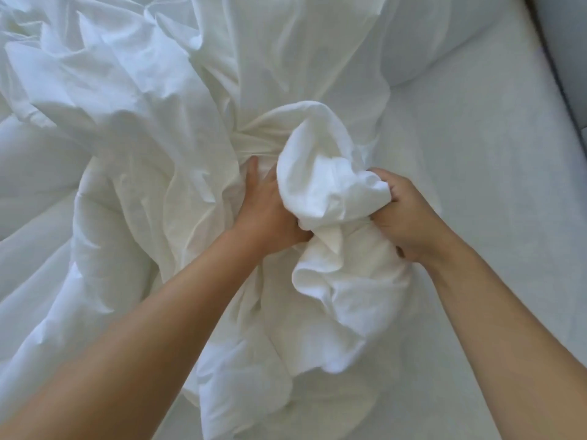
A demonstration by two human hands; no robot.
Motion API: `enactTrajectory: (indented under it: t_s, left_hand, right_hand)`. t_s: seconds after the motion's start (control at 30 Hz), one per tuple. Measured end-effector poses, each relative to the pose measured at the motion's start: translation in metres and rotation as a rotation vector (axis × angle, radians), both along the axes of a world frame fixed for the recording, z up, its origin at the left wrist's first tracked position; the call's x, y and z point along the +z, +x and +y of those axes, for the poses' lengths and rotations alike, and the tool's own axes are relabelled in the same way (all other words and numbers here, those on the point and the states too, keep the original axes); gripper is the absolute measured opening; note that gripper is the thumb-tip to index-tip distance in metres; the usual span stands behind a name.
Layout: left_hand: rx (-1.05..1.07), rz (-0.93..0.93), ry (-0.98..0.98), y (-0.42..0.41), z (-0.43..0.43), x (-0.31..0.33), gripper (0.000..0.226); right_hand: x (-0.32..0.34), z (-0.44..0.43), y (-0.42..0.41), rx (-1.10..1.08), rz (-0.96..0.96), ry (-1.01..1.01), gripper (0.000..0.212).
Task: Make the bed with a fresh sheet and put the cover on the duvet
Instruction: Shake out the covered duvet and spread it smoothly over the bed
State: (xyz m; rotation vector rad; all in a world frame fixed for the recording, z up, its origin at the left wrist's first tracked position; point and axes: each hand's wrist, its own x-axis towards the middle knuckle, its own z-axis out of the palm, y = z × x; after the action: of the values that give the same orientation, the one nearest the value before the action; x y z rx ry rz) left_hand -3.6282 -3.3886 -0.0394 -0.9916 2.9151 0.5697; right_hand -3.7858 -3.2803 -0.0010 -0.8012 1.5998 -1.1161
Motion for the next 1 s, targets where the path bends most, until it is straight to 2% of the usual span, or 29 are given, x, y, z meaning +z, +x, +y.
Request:
enactTrajectory:
  t_s: [0.03,0.1,0.2,0.23,0.3,0.37,0.43,0.5,0.53,0.63,0.67,0.73,0.8,0.83,0.9,1.0]
  left_hand:
    - [-0.038,0.017,-0.014,-0.006,0.000,0.005,0.064]
    - [-0.107,-0.038,-0.007,-0.011,0.002,0.010,0.033]
    - [-0.011,-0.061,0.140,-0.008,0.001,0.012,0.011]
    - [0.019,-0.076,0.176,-0.007,-0.001,0.013,0.007]
    - [0.022,-0.131,0.192,-0.008,-0.006,0.019,0.022]
    - [-0.003,-0.201,0.209,-0.013,-0.008,0.029,0.031]
    - [0.032,-0.212,0.257,-0.016,-0.003,0.035,0.026]
    - [0.183,-0.087,0.358,-0.015,0.011,0.041,0.011]
    - [0.276,-0.025,0.365,-0.013,0.023,0.042,0.030]
    - [0.579,0.109,0.318,-0.009,0.080,0.050,0.107]
    - [0.643,0.165,0.364,-0.011,0.102,0.051,0.121]
    - [0.742,0.241,0.595,-0.018,0.141,0.050,0.134]
    - [0.899,0.263,0.847,-0.028,0.169,0.041,0.135]
    - [0.963,0.270,0.929,-0.033,0.177,0.037,0.130]
    - [1.029,0.321,0.906,-0.037,0.188,0.026,0.105]
    - [1.002,0.347,0.689,-0.032,0.190,0.022,0.059]
  right_hand:
    - [-0.002,0.006,-0.001,-0.024,-0.033,0.028,0.018]
    - [-0.011,0.018,0.002,-0.114,0.041,0.111,0.024]
    - [-0.028,0.042,0.004,-0.358,0.063,0.220,0.029]
    - [-0.031,0.052,0.007,-0.463,0.013,0.269,0.035]
    - [-0.037,0.069,0.015,-0.584,-0.067,0.360,0.042]
    - [-0.042,0.075,0.028,-0.479,-0.096,0.404,0.029]
    - [-0.040,0.069,0.036,-0.412,-0.093,0.369,0.015]
    - [-0.034,0.058,0.030,-0.481,-0.095,0.262,0.013]
    - [-0.029,0.053,0.024,-0.540,-0.089,0.200,0.013]
    - [-0.011,0.046,0.005,-0.625,-0.013,0.062,0.019]
    - [-0.008,0.046,0.000,-0.612,0.003,0.046,0.020]
    - [-0.008,0.052,-0.006,-0.557,-0.040,0.056,0.026]
    - [-0.010,0.064,-0.010,-0.575,-0.195,0.109,0.036]
    - [-0.012,0.072,-0.011,-0.589,-0.288,0.138,0.037]
    - [-0.020,0.095,-0.006,-0.521,-0.417,0.191,0.030]
    - [-0.032,0.129,0.016,-0.371,-0.342,0.336,0.017]
